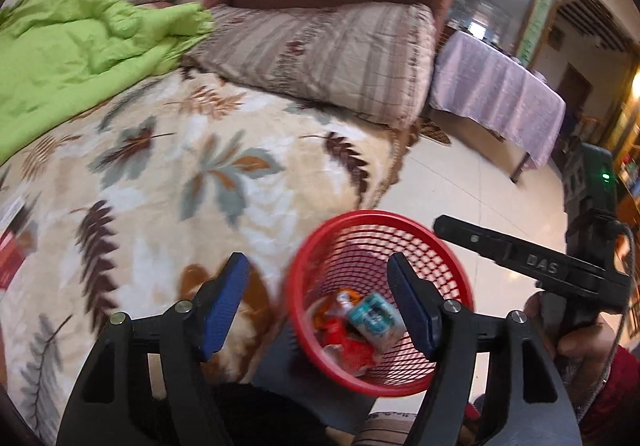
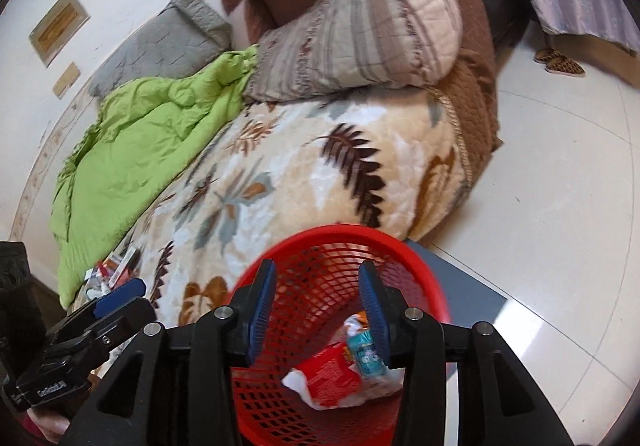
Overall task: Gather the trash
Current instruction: 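Carry cup and tissue pack over the wastebasket and open both tools to drop them, then grasp the white sock with the left tool while the right tool grasps the white spray bottle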
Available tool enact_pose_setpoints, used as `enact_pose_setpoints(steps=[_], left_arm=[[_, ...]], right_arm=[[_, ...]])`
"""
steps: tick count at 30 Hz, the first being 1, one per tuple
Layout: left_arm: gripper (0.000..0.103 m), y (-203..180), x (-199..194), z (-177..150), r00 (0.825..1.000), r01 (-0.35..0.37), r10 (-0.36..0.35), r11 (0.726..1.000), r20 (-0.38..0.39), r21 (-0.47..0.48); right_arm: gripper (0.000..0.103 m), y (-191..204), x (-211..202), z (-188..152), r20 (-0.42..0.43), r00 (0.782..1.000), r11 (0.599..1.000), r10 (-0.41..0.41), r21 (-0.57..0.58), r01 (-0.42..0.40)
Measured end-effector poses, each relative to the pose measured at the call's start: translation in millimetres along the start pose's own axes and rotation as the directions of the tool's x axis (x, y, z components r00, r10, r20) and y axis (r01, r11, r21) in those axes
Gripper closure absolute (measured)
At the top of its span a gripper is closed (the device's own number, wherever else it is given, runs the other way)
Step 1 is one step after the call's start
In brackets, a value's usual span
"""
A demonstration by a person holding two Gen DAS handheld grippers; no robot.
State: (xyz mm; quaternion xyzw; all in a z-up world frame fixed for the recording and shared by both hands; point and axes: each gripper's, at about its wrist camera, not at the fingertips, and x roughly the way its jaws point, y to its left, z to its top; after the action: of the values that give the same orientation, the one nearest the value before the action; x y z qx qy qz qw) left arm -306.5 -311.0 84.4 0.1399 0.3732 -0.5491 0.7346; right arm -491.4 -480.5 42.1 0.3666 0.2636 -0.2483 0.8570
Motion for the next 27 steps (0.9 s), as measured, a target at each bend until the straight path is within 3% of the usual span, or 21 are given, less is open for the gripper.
enact_pose_setpoints(steps=[7, 13, 16, 19, 21, 22, 23, 25, 27], left_arm=[[0.033, 55, -41, -12, 0.989, -0.135, 0.138, 0.989, 0.058, -0.058], [0.032, 116, -77, -24, 0.961, -0.247, 0.261, 0.959, 0.093, -0.138], [0.032, 153, -96, -31, 0.938, -0.304, 0.33, 0.93, 0.106, -0.205], [0.032, 198, -118, -39, 0.914, -0.338, 0.389, 0.887, 0.114, -0.314], [0.032, 233, -133, -47, 0.886, -0.377, 0.452, 0.835, 0.107, -0.401], [0.032, 246, -139, -50, 0.866, -0.407, 0.49, 0.804, 0.096, -0.434], [0.032, 264, -146, -54, 0.827, -0.463, 0.556, 0.753, 0.077, -0.468], [0.032, 290, -153, -60, 0.781, -0.524, 0.623, 0.69, 0.042, -0.498], [0.032, 323, -158, -67, 0.748, -0.548, 0.664, 0.624, 0.008, -0.558]], right_arm=[[0.055, 50, 17, -4, -0.046, 0.997, 0.992, 0.059, -0.108, -0.064], [0.055, 113, 44, -8, -0.117, 0.984, 0.969, 0.135, -0.191, -0.155], [0.055, 155, 60, -14, -0.159, 0.972, 0.944, 0.171, -0.257, -0.208], [0.052, 200, 78, -21, -0.207, 0.956, 0.914, 0.207, -0.309, -0.264], [0.052, 223, 88, -25, -0.229, 0.948, 0.896, 0.221, -0.336, -0.29], [0.052, 241, 95, -28, -0.246, 0.941, 0.881, 0.232, -0.357, -0.311], [0.052, 251, 99, -30, -0.255, 0.937, 0.873, 0.238, -0.367, -0.321], [0.052, 277, 110, -35, -0.277, 0.925, 0.853, 0.259, -0.385, -0.353], [0.051, 305, 122, -41, -0.302, 0.914, 0.825, 0.272, -0.415, -0.383]])
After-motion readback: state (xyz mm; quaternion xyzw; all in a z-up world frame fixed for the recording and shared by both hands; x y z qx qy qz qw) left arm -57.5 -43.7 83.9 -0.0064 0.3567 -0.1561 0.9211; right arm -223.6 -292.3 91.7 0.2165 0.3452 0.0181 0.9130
